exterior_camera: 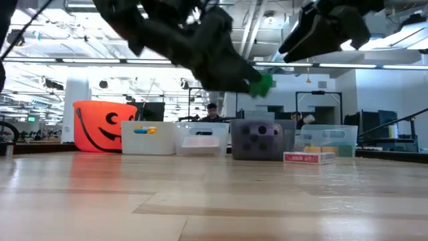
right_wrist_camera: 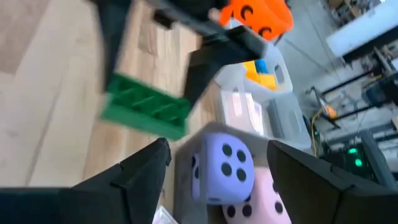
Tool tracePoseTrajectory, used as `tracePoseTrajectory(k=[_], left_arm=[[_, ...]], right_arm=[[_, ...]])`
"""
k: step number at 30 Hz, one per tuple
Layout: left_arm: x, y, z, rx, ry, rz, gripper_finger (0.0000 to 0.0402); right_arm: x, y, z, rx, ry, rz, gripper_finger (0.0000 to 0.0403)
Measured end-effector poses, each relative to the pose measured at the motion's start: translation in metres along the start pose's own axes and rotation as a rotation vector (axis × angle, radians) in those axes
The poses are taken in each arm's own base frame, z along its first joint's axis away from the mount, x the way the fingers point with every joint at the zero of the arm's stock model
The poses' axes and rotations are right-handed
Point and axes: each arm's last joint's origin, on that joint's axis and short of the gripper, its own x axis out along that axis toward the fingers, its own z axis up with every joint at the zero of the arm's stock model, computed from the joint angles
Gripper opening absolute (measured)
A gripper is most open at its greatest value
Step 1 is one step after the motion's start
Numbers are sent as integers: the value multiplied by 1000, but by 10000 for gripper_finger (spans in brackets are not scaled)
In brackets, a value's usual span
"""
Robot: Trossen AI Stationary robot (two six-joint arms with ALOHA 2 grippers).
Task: Pick & Place Toys
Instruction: Put the green game piece into the right transparent bin
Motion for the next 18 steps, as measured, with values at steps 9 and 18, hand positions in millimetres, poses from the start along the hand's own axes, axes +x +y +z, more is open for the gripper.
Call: tracePoseTrajectory(k=[9,18], left_arm=[[-49,1,39,-45,-84,-60,299],[-52,1,46,-133,-140,-71,299]], right_arm=[[-1,0,9,-89,-74,-9,270],[-2,-1,17,-332,-164,8,270]])
